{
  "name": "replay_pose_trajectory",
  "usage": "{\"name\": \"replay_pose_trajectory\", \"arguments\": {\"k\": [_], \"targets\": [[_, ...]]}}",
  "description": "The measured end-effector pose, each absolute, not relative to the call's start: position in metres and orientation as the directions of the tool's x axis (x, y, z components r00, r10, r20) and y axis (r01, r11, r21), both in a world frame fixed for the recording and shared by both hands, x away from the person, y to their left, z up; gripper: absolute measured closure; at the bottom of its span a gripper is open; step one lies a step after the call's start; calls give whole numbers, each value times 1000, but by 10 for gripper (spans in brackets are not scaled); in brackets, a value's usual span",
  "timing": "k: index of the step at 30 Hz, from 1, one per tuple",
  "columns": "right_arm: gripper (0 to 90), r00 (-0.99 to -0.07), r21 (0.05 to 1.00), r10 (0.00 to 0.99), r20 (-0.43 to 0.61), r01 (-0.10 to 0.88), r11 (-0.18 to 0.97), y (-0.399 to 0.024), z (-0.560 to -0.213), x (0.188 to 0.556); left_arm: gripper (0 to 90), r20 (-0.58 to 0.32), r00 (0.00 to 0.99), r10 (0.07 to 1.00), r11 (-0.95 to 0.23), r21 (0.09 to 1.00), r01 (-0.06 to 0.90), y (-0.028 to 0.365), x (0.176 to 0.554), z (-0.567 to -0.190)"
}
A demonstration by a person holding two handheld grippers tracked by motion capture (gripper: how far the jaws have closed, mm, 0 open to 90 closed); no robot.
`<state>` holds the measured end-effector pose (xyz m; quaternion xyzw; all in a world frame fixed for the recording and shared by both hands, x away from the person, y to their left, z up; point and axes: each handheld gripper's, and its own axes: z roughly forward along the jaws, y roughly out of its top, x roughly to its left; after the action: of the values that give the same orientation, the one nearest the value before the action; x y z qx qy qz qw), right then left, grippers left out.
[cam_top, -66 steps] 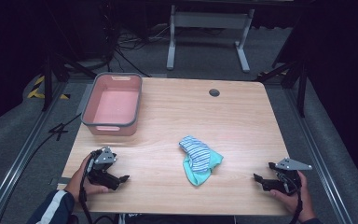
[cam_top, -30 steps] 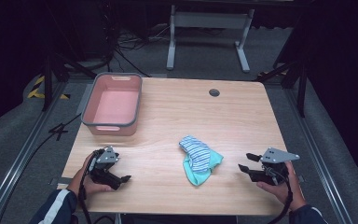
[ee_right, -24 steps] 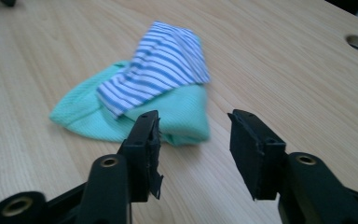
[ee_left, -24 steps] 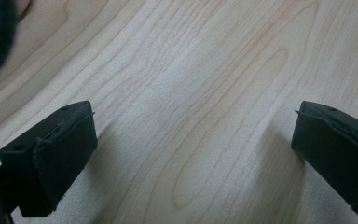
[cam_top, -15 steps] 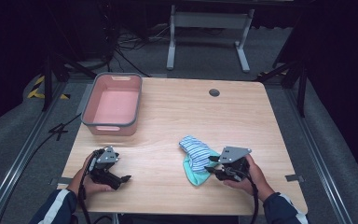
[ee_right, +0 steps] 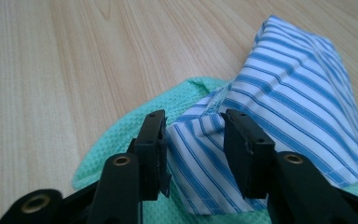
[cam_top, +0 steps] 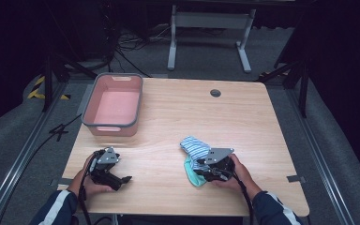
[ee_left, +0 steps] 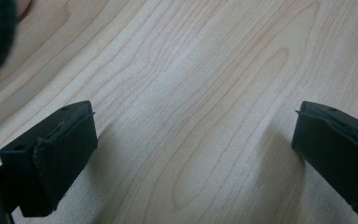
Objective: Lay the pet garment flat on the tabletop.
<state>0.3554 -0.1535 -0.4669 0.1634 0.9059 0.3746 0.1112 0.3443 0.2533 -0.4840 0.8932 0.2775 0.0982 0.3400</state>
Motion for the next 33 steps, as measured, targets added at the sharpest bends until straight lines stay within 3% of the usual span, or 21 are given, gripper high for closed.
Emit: {"name": "replay_pose_trajectory", "arguments": {"k": [10,13,16,19,33], "targets": [[626,-921,711,387,-34,250,657,-156,-473,357,4,-13,824,566,-612,663,431,253,344,-484],[687,-924,712,381,-28,249,657,-156,-473,356,4,-12,824,567,-613,662,432,253,344,-484],[805,-927,711,373,-45,233,664,-156,-473,355,4,-13,824,567,-613,662,432,253,344,-484],[847,-920,712,385,-72,223,666,-155,-474,352,4,-13,824,567,-613,662,432,253,344,-484],[866,-921,774,381,-77,186,605,-166,-445,343,8,-9,824,566,-615,661,430,254,344,-483]]}}
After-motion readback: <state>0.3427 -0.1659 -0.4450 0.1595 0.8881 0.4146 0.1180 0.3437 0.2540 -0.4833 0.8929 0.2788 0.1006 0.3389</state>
